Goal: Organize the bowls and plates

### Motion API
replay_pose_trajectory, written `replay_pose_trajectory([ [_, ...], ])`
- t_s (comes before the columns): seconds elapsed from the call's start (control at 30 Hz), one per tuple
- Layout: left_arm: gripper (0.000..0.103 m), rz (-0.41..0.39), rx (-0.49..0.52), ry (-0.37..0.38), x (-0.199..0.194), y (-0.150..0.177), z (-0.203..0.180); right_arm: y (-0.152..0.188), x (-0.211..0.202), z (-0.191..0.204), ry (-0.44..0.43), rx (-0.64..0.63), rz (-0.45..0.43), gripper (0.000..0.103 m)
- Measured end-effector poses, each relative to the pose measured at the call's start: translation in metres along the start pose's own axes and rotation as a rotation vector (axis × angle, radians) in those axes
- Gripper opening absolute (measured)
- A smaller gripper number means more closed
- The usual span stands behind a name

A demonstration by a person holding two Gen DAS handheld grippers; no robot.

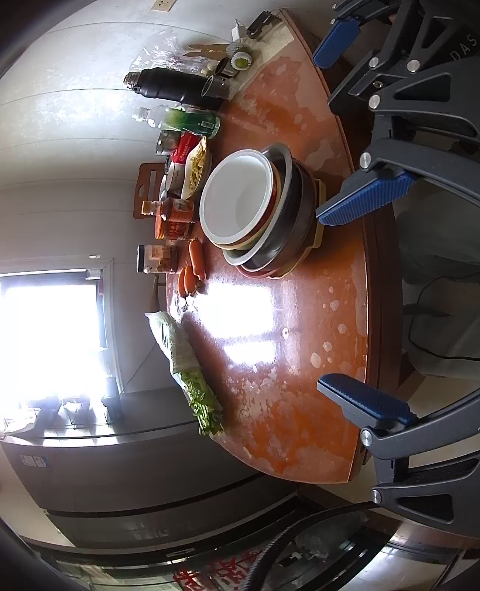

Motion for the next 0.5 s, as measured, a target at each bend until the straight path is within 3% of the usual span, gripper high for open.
replay_pose_trajectory([
  [0.5, 0.082, -0.011, -0.003, 0.027, -0.0002, -0.0023, -0.0068, -0.0007, 0.0004, -0.0023, 0.008, -0.011, 0.006, 0.071],
])
Point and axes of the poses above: each gripper's, at about its wrist camera, not at the fingertips, and x roughly the way its jaws point, z to its left, y to its underside, the point moved 7 cm from there along x, roughly the way its jaws point, and after that the axes turned 14 degrees about x, right-handed, at the moved point
